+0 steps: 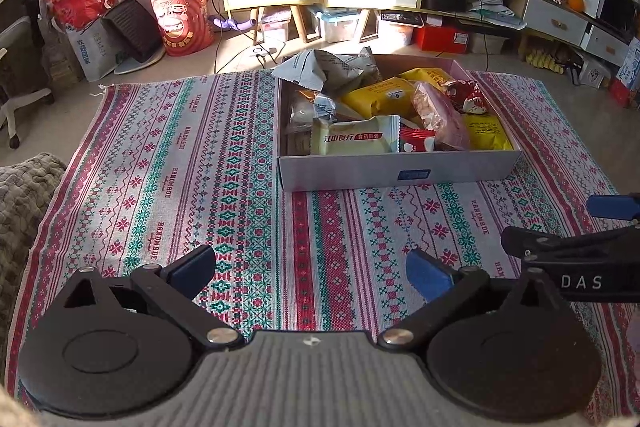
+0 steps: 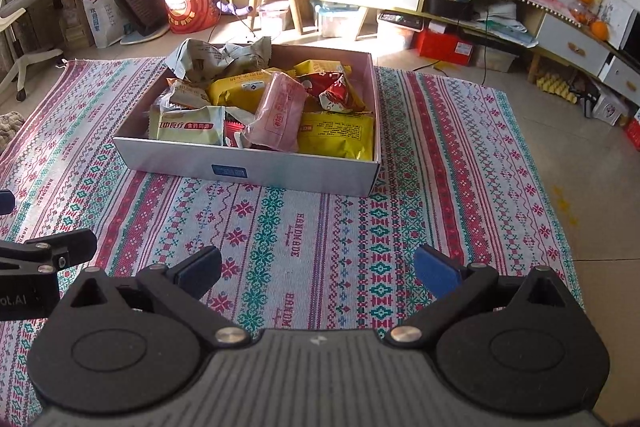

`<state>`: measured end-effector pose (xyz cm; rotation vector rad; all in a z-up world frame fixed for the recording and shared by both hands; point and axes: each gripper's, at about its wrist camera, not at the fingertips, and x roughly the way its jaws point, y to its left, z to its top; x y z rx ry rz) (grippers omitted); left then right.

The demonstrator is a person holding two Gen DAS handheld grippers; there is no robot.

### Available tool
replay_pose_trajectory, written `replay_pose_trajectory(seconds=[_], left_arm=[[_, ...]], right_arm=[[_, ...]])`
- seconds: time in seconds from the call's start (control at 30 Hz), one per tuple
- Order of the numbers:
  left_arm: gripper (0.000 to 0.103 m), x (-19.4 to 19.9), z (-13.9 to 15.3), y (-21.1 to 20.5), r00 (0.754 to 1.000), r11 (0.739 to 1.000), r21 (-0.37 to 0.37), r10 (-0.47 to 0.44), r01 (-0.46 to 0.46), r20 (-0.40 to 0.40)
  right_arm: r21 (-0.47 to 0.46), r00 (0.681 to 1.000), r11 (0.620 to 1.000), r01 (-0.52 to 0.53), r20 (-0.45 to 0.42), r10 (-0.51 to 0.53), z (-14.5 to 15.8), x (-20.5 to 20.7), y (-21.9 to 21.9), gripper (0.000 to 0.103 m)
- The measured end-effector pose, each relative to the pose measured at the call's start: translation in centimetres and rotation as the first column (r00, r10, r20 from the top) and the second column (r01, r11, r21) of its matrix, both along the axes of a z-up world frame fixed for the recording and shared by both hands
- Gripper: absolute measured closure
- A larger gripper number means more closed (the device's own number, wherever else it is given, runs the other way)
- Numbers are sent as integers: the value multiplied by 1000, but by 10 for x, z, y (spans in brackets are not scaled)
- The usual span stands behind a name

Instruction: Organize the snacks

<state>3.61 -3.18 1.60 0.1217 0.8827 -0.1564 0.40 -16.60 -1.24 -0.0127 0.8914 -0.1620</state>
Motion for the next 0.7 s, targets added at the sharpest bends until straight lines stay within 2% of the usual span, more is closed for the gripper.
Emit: replay_pose_trajectory(seconds=[0.7], left_arm=[[0,-1,-1,0,1000,1000,-7,-3,3,-9]], right_arm=[[4,1000,1000,-6,-2,6,0,1,1,1]])
